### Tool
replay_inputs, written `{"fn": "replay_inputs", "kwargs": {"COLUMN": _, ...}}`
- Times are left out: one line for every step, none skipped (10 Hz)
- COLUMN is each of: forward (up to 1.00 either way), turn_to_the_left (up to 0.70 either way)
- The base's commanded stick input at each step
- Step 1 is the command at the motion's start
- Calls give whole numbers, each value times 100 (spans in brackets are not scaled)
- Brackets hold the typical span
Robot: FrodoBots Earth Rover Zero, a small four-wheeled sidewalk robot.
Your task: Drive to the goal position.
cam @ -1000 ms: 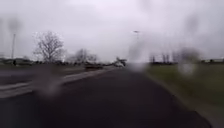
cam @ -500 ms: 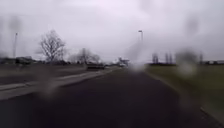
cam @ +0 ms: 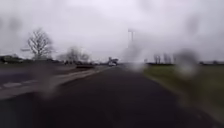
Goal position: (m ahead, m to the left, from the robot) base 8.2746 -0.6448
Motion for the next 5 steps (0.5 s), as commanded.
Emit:
{"fn": "replay_inputs", "kwargs": {"forward": 100, "turn_to_the_left": 0}}
{"fn": "replay_inputs", "kwargs": {"forward": 100, "turn_to_the_left": 0}}
{"fn": "replay_inputs", "kwargs": {"forward": 100, "turn_to_the_left": 0}}
{"fn": "replay_inputs", "kwargs": {"forward": 100, "turn_to_the_left": 0}}
{"fn": "replay_inputs", "kwargs": {"forward": 100, "turn_to_the_left": 0}}
